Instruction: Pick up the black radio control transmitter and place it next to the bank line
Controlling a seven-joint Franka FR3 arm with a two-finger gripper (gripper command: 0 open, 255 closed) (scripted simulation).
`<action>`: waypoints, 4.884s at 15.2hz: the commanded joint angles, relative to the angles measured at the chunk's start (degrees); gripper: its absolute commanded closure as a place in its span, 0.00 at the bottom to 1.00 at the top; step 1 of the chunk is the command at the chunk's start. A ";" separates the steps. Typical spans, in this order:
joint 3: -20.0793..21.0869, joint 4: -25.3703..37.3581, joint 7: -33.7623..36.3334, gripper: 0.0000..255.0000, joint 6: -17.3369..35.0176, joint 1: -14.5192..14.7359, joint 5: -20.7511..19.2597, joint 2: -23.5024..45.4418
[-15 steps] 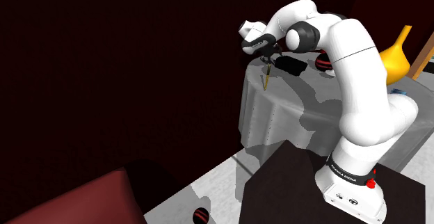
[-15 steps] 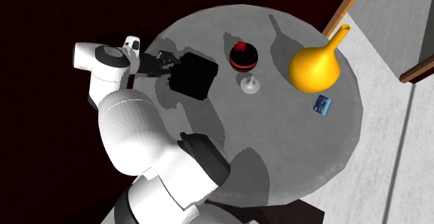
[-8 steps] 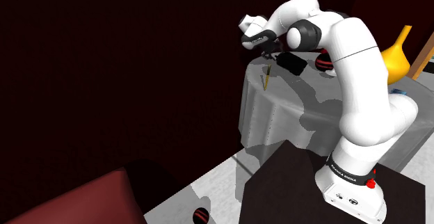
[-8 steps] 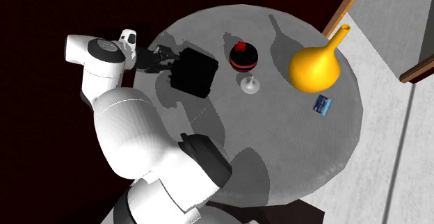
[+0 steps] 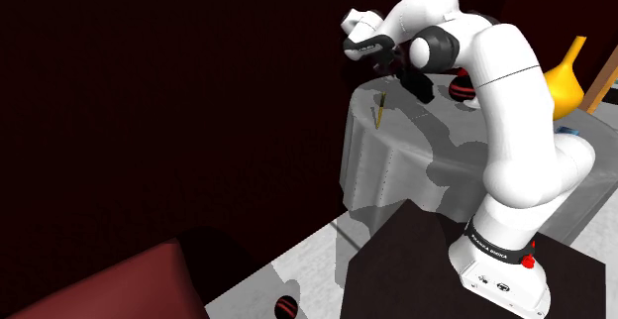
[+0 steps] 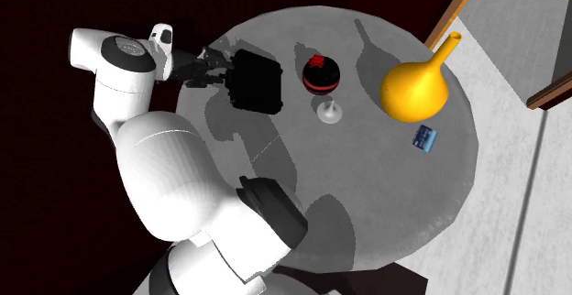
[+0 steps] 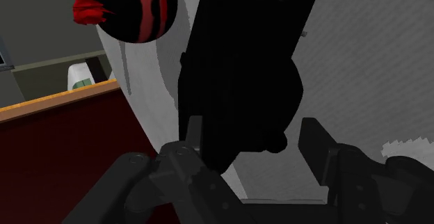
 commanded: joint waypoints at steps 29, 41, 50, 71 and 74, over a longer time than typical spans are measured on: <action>-2.85 -44.93 3.94 0.00 7.95 0.29 -8.87 -37.60; -36.16 -77.17 -1.09 0.00 80.74 4.86 -105.40 -57.68; -46.72 -72.27 10.39 0.00 80.54 17.07 -113.84 -51.82; -23.34 -65.36 -11.15 0.00 92.48 -11.73 -90.24 -41.30; -19.80 -59.30 12.99 0.00 93.58 -12.37 -110.42 -36.40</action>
